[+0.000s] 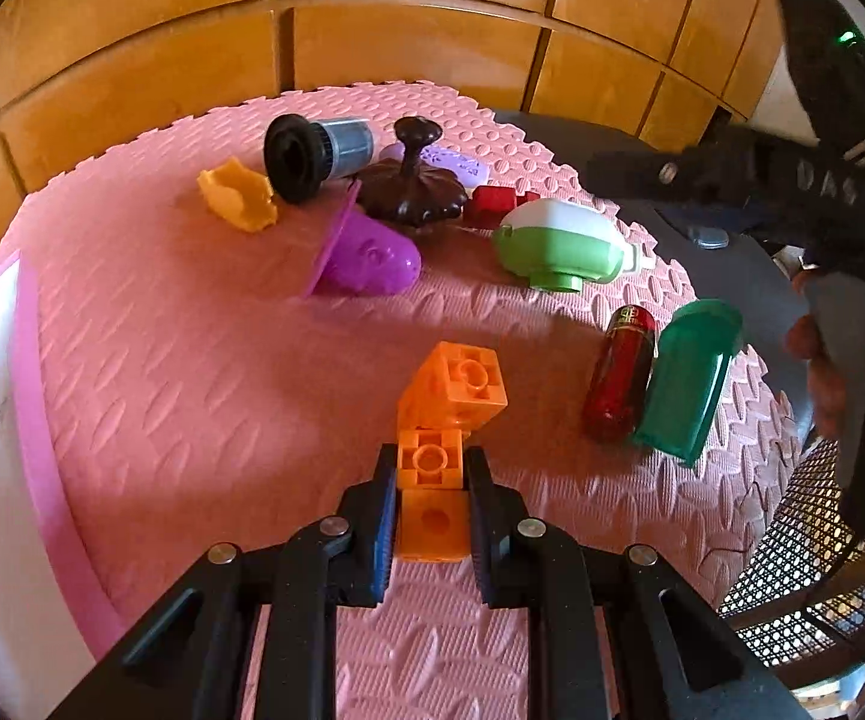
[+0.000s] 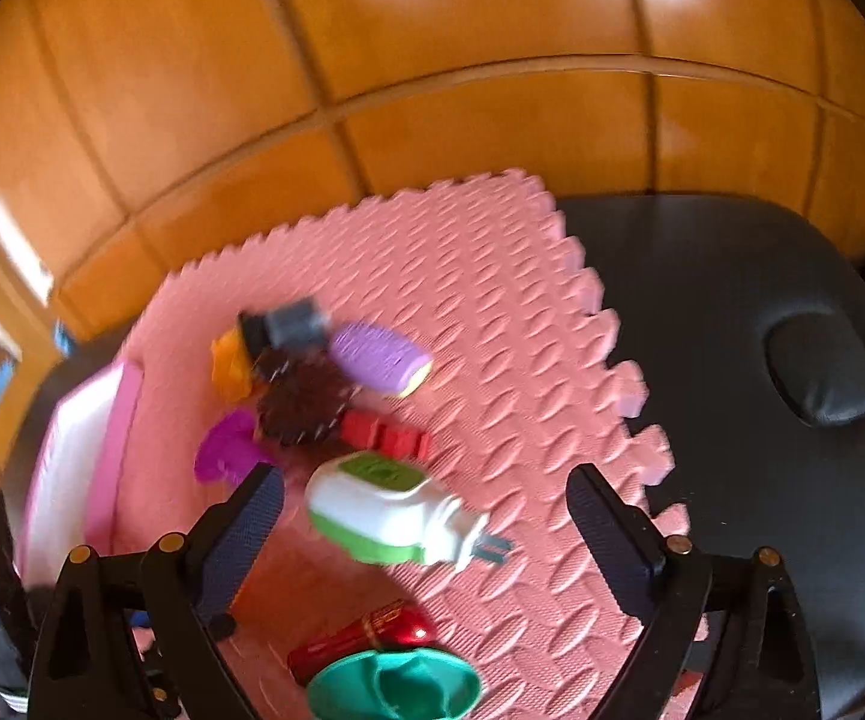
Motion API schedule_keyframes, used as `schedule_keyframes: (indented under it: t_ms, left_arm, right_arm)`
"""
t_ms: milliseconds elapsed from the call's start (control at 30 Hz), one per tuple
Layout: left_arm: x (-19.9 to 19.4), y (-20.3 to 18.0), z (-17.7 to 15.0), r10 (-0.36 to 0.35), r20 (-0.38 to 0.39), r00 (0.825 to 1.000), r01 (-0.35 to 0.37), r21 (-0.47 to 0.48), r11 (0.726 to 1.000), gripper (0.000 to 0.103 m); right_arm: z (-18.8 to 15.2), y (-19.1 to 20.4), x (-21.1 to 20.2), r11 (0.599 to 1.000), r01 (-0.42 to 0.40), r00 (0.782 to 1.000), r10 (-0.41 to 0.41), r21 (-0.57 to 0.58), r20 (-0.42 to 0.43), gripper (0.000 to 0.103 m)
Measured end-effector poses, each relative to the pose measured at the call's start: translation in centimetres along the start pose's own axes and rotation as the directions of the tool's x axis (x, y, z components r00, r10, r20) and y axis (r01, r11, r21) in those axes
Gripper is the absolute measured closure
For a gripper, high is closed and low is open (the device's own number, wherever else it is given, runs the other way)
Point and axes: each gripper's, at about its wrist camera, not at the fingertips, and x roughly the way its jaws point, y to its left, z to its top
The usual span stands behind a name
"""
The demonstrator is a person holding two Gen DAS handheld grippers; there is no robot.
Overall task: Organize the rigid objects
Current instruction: 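Carry the orange blocks with the left tool while the right tool grasps the white-green plug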
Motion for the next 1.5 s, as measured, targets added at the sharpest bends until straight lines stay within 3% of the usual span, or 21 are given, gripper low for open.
schedule_keyframes:
  t_ms: [367, 567, 633, 667, 700, 900, 1033, 1200, 1500]
  left_arm:
    - [-2.3, 0.8, -0.6, -0.018, 0.051, 0.999, 0.021, -0.049, 0.999, 0.082]
    - [-5.0, 1.4, -0.4, -0.032, 0.100, 0.994, 0.039, -0.070, 0.997, 0.082]
    - [-5.9, 1.9, -0.3, -0.032, 0.121, 0.992, 0.043, -0.085, 0.995, 0.082]
    - [-6.4, 2.2, -0.4, -0.031, 0.130, 0.991, 0.044, -0.097, 0.994, 0.082]
    - [-6.8, 2.5, -0.4, -0.032, 0.136, 0.990, 0.047, -0.107, 0.993, 0.082]
    - [-9.6, 6.4, -0.6, 0.004, 0.181, 0.983, 0.037, -0.219, 0.975, 0.082]
    - [-10.8, 10.4, -1.2, 0.096, 0.186, 0.978, -0.037, -0.299, 0.953, 0.082]
    - [-10.7, 16.6, -1.5, 0.221, 0.127, 0.967, -0.155, -0.396, 0.905, 0.082]
    - [-8.3, 26.1, -0.5, 0.411, 0.008, 0.912, -0.359, -0.472, 0.805, 0.082]
  right_arm:
    - [-0.2, 1.0, 1.8, 0.998, 0.020, 0.998, -0.023, -0.054, -0.059, 0.002]
    - [-0.3, 3.1, 3.0, 0.980, 0.051, 0.995, -0.068, -0.193, -0.080, 0.002]
    - [-0.6, 3.8, 3.8, 0.967, 0.073, 0.990, -0.100, -0.246, -0.099, 0.009]
    - [-0.8, 4.0, 4.1, 0.961, 0.090, 0.987, -0.121, -0.263, -0.102, 0.029]
    - [-1.0, 4.1, 4.3, 0.954, 0.114, 0.984, -0.146, -0.277, -0.098, 0.033]
    - [-1.3, 4.6, 4.1, 0.946, 0.115, 0.986, -0.147, -0.302, -0.084, 0.033]
    - [-1.3, 4.5, 4.0, 0.953, 0.104, 0.986, -0.136, -0.285, -0.095, 0.033]
    - [-1.5, 4.6, 3.9, 0.948, 0.117, 0.986, -0.148, -0.294, -0.082, 0.034]
    - [-1.5, 4.6, 4.0, 0.945, 0.120, 0.985, -0.151, -0.303, -0.080, 0.034]
